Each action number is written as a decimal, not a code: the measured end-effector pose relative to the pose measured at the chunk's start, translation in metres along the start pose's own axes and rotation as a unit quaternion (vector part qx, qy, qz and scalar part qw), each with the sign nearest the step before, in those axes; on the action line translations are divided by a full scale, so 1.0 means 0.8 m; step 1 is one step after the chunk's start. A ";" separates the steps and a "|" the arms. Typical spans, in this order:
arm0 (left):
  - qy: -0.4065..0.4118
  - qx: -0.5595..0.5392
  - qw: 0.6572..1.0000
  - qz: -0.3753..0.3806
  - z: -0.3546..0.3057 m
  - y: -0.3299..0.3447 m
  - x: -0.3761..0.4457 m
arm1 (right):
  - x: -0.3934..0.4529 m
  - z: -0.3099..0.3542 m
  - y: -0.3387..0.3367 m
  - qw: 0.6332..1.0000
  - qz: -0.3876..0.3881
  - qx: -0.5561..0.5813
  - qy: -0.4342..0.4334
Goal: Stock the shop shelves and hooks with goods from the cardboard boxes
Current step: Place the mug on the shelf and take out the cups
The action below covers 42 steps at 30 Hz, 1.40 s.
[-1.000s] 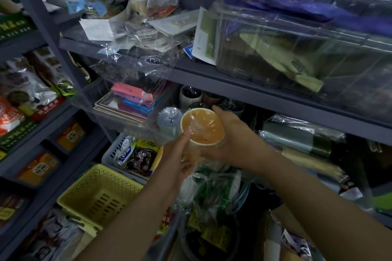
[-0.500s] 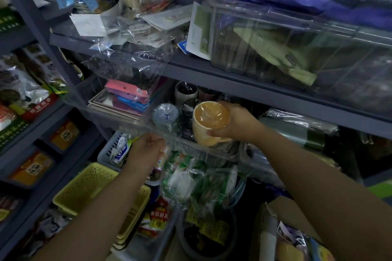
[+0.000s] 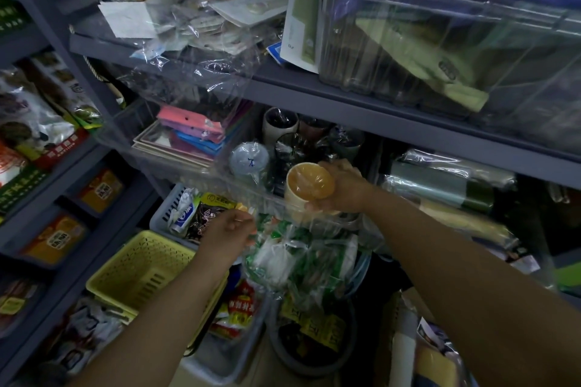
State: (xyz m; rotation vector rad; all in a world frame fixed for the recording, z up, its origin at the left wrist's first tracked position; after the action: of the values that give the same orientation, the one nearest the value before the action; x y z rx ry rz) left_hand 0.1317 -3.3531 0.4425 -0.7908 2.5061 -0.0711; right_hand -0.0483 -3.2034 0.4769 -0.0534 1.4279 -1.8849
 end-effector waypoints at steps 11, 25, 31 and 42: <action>-0.001 0.011 1.000 0.013 0.021 0.016 0.002 | 0.011 -0.011 0.007 0.994 -0.070 -0.072 0.053; 0.018 0.046 0.998 0.030 0.014 0.042 -0.028 | -0.081 -0.020 -0.035 0.964 -0.223 0.138 -0.053; 0.059 0.086 0.993 0.063 0.008 0.086 -0.056 | -0.186 -0.084 -0.021 0.941 -0.259 0.214 -0.045; 0.121 0.185 0.941 0.255 0.080 0.298 -0.200 | -0.413 -0.327 0.136 0.921 -0.201 0.247 0.223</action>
State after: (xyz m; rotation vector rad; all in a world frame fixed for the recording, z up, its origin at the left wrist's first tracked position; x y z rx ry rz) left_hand 0.1502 -3.0613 0.4130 0.0308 2.7247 -0.4671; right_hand 0.1268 -2.8090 0.4167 0.3777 1.2336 -2.6853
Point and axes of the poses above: each hand's wrist, its own x-axis towards the middle knuckle, its own y-axis out of the palm, z = x × y, the point moved 10 cm from there along x, towards the middle knuckle
